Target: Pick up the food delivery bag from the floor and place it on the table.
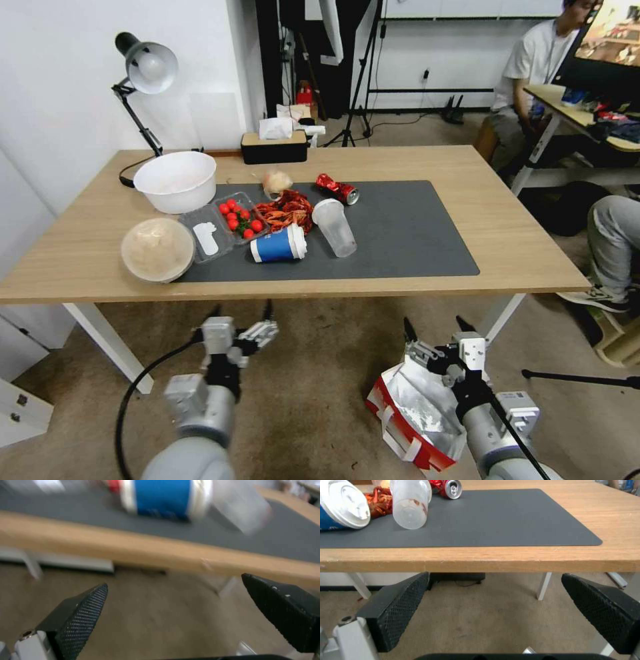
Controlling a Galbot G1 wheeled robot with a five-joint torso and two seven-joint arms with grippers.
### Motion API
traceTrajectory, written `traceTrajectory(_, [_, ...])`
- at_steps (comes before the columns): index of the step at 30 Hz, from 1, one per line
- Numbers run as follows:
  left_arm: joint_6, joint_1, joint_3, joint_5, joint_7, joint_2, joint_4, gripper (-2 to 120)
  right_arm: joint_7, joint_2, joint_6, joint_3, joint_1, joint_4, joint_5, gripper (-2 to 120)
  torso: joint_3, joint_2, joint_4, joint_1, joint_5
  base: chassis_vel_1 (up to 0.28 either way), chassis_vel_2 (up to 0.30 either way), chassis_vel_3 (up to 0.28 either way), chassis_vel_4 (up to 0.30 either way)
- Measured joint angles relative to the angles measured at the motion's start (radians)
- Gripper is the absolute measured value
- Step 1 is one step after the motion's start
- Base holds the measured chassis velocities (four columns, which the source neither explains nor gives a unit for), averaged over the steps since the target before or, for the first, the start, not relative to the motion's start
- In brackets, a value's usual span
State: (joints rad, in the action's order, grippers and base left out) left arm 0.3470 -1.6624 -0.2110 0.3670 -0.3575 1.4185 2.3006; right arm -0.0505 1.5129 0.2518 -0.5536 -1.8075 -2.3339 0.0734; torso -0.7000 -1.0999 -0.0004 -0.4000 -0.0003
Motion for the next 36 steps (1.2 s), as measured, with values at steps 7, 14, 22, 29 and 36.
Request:
traceTrajectory(7, [-0.066, -0.012, 0.013, 0.015, -0.020, -0.007, -0.001, 100, 0.000, 0.002, -0.009, -0.002, -0.004, -0.006, 0.000, 100, 0.000, 0.000, 0.0005, 0.000, 0.0004, 0.000, 0.000, 0.000, 0.000])
traceTrajectory(14, [-0.134, -0.033, 0.007, 0.009, -0.010, -0.012, -0.008, 100, 0.001, 0.003, -0.020, -0.003, -0.008, -0.014, -0.005, 100, 0.000, 0.000, 0.0005, 0.000, 0.0003, 0.000, 0.000, 0.000, 0.000])
traceTrajectory(22, [-0.170, -0.040, 0.004, 0.026, -0.020, -0.013, -0.011, 100, 0.000, 0.004, -0.035, -0.002, -0.015, -0.014, -0.016, 100, 0.000, 0.000, 0.0005, 0.000, 0.0003, 0.000, 0.000, 0.000, 0.000])
traceTrajectory(29, [-0.156, -0.034, 0.001, 0.071, -0.046, -0.014, 0.008, 100, -0.001, 0.005, -0.038, 0.000, -0.016, -0.009, -0.018, 100, 0.003, 0.007, 0.0004, 0.004, 0.0003, 0.000, 0.000, 0.000, 0.000])
traceTrajectory(36, [-0.150, -0.033, -0.001, 0.074, -0.049, -0.013, 0.013, 100, -0.003, 0.005, -0.039, 0.003, -0.014, -0.004, -0.018, 100, 0.024, 0.044, 0.0005, 0.020, 0.0003, 0.000, 0.000, 0.000, 0.000])
